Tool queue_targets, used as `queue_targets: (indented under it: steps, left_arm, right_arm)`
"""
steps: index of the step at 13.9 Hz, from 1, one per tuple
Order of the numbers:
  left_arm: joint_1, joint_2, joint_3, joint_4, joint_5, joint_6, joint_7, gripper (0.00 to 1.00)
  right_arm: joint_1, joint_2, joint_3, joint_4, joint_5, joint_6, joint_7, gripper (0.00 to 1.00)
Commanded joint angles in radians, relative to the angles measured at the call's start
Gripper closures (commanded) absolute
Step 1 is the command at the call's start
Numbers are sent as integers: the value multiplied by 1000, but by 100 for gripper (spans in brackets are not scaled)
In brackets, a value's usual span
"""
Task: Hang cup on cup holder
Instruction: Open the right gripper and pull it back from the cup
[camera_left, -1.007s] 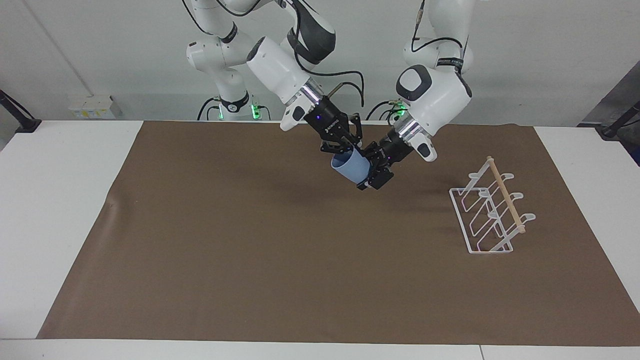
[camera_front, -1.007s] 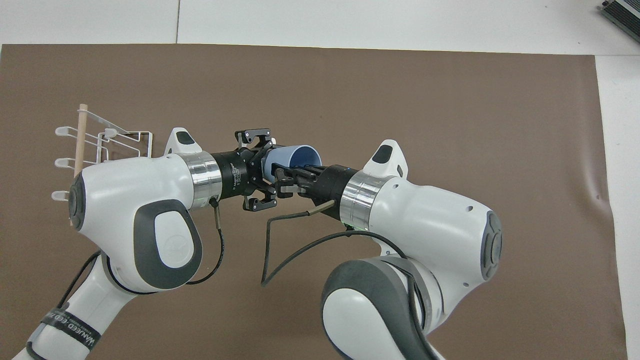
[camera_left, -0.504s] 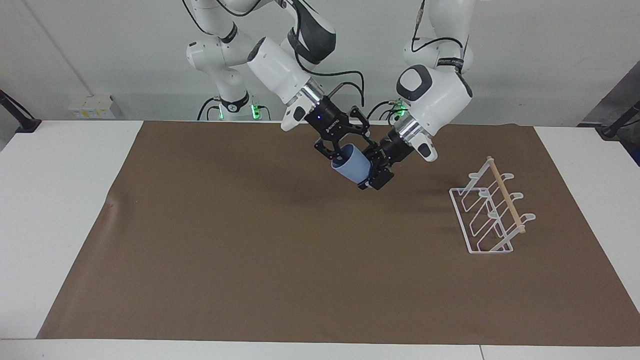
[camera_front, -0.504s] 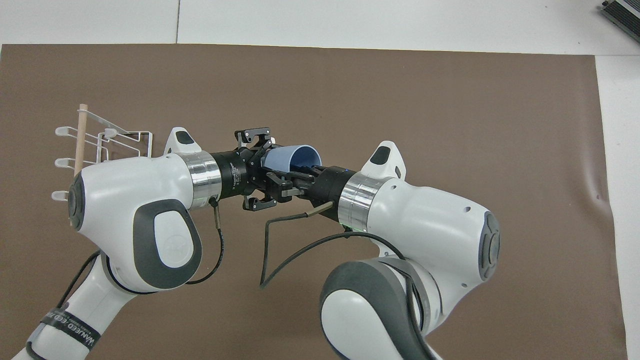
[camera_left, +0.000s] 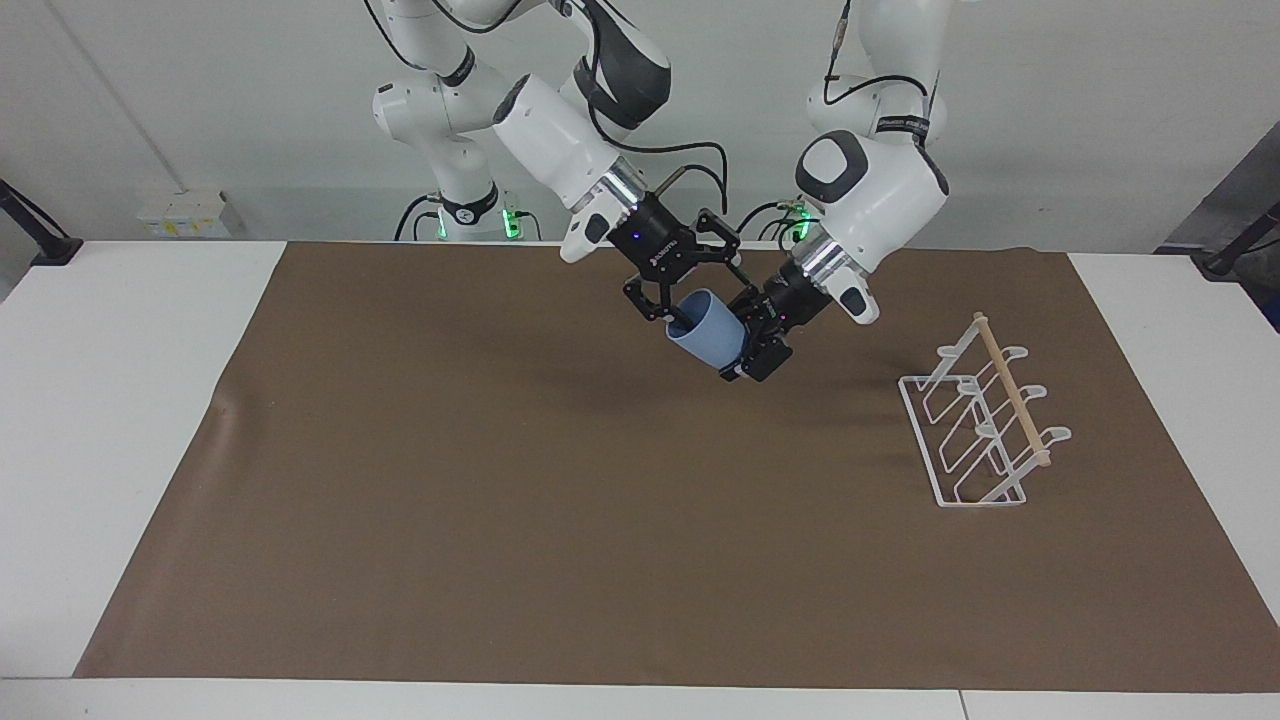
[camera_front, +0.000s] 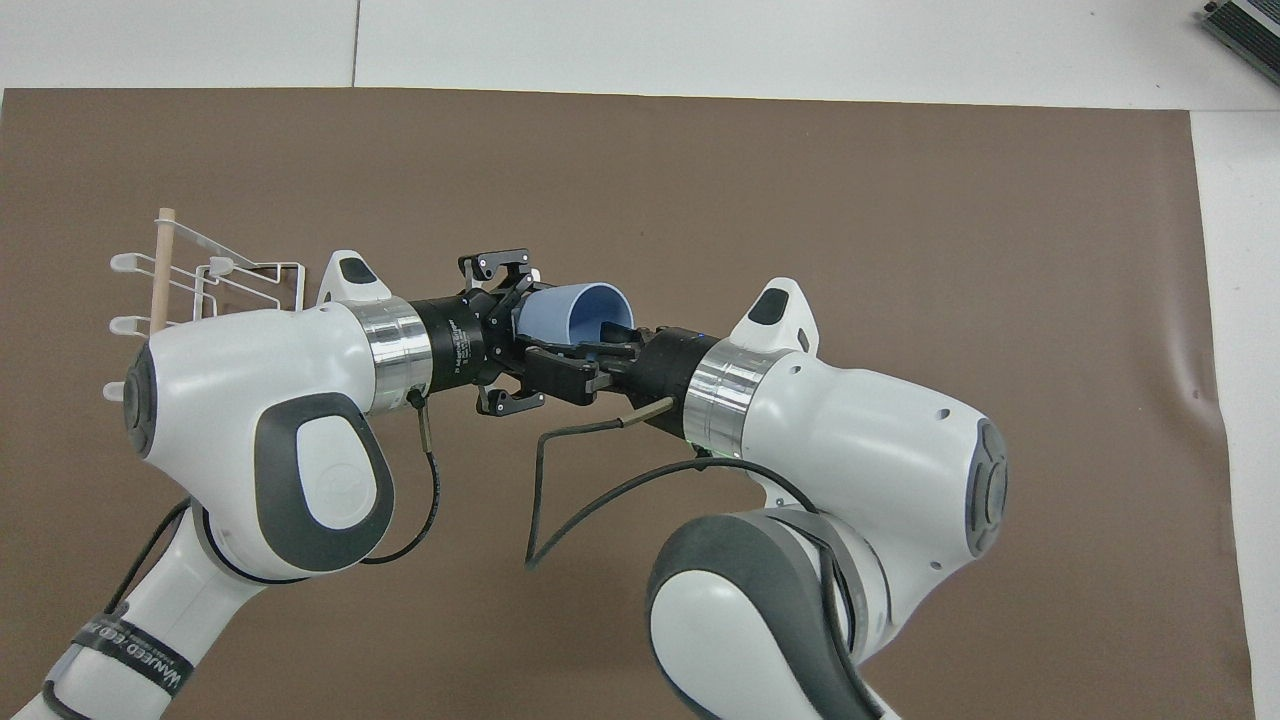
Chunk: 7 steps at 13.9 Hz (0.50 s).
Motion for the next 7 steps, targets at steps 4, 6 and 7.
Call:
queue_targets:
  steps: [4, 6, 7]
  left_arm:
    - [97, 4, 2, 3, 303, -34, 5, 100]
    - [134, 4, 4, 35, 476, -116, -22, 100]
    - [154, 8, 4, 60, 583, -152, -58, 100]
  right_arm:
    - [-186, 5, 2, -1, -86, -38, -221, 0]
    - [-274, 22, 1, 11, -347, -64, -228, 0]
    - [-309, 27, 1, 11, -464, -67, -225, 0]
